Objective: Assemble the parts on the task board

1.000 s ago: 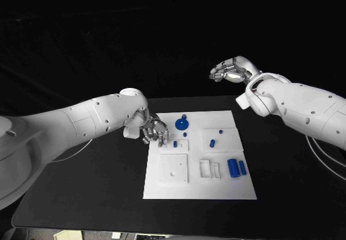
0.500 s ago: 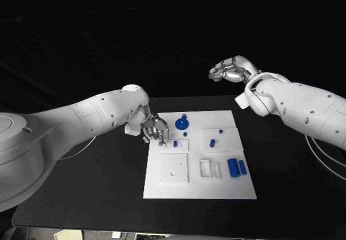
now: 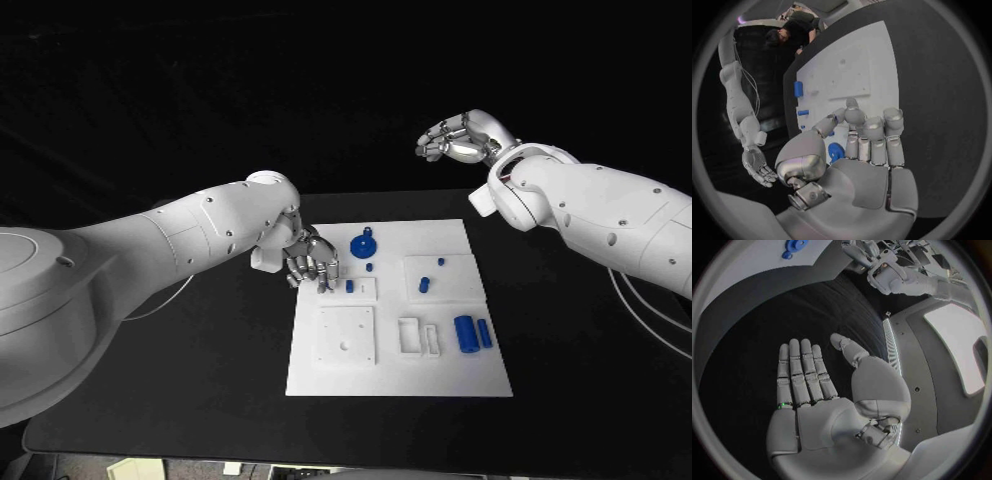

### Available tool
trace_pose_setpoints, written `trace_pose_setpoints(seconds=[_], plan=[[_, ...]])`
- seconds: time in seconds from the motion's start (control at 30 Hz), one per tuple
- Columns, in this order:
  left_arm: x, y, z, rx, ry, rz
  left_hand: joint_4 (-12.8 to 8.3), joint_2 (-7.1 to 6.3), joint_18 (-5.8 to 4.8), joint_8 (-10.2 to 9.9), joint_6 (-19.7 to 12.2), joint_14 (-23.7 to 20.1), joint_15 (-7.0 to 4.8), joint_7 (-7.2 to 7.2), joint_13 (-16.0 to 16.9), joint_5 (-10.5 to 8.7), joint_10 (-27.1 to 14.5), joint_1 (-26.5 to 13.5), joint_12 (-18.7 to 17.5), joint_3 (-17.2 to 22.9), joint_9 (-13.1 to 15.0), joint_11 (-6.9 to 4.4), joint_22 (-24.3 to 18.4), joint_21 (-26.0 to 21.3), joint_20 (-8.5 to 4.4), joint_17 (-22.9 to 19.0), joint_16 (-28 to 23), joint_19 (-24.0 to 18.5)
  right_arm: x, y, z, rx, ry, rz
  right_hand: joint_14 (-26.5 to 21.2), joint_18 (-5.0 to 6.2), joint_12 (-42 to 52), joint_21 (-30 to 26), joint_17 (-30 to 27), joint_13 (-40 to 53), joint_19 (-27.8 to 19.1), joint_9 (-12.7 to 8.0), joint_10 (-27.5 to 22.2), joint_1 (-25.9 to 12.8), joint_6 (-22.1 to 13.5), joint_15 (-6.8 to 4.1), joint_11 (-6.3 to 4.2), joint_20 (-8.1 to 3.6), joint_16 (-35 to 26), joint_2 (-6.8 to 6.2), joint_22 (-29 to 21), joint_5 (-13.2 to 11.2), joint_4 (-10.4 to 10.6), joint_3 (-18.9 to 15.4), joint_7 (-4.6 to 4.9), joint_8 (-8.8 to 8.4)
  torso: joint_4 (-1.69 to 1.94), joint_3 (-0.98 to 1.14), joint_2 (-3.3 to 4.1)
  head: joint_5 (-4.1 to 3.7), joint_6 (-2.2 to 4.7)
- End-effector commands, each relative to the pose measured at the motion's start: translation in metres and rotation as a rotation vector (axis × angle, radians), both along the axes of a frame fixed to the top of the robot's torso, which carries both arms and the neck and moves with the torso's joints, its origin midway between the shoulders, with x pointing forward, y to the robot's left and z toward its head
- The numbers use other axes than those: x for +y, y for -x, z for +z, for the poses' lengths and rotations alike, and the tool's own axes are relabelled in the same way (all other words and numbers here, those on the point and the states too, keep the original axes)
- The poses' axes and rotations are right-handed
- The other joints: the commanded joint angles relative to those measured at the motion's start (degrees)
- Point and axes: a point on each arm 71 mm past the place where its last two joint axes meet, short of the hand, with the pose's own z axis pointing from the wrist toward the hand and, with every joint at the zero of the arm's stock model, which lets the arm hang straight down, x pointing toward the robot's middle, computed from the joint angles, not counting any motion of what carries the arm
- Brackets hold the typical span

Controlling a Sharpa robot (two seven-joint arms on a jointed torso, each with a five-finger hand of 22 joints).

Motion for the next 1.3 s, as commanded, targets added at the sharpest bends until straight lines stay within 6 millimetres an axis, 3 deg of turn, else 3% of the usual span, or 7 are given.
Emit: trace_pose_setpoints(seconds=[0.03, 0.8, 1.3], plan=[[-0.0013, -0.001, -0.0015, -0.023, -0.006, -0.005, -0.9, 1.49, 0.64, -0.3, 0.4, -0.7, -0.91, -0.02, 0.1, 1.44, -0.2, 0.9, 0.2, 7.9, 0.1, -0.24, 0.1, 0.3, -5.77, 0.1, 0.4, -0.5, 0.0021, 0.0003, 0.0003, 0.0, -0.005, 0.01, 0.3, 0.28, -0.2, -0.3, -0.1, -0.1, -0.1, -0.1, 0.3, 0.6, -0.3, -0.03, 0.14, 0.23, -0.4, 0.01, 0.1, 0.2, 0.1, -0.3, 0.04, 0.21, 0.03, 0.01, 0.03, -0.11, -0.1], [-0.0002, -0.0014, -0.0072, -0.038, -0.036, -0.008, -0.8, 1.47, 0.69, -0.2, 0.5, -0.7, -1.0, -0.09, 0.2, 1.58, -0.2, 1.0, 0.4, 7.8, 0.6, -0.31, 0.2, 0.4, -5.81, 0.2, 0.5, -0.4, 0.0032, 0.001, 0.0006, -0.001, -0.007, 0.013, 0.3, 0.31, -0.3, -0.4, -0.1, -0.2, -0.1, -0.1, 0.4, 0.6, -0.3, -0.01, 0.15, 0.27, -0.4, 0.01, 0.1, 0.2, 0.1, -0.3, 0.04, 0.23, 0.05, 0.02, -0.03, -0.41, -0.68], [-0.0071, 0.0021, -0.0078, -0.016, -0.035, -0.033, -0.8, 1.52, 0.7, -0.2, 0.5, -0.7, -1.02, -0.09, 0.2, 1.6, -0.2, 1.0, 0.4, 7.7, 0.7, -0.32, 0.2, 0.4, -5.81, 0.2, 0.5, -0.4, 0.0052, 0.0009, 0.0007, -0.002, -0.007, 0.016, 0.3, 0.33, -0.4, -0.4, -0.2, -0.2, -0.1, -0.2, 0.4, 0.7, -0.3, 0.0, 0.15, 0.29, -0.4, 0.0, 0.1, 0.2, 0.1, -0.3, 0.04, 0.24, 0.06, 0.03, -0.1, -0.47, -0.65]])
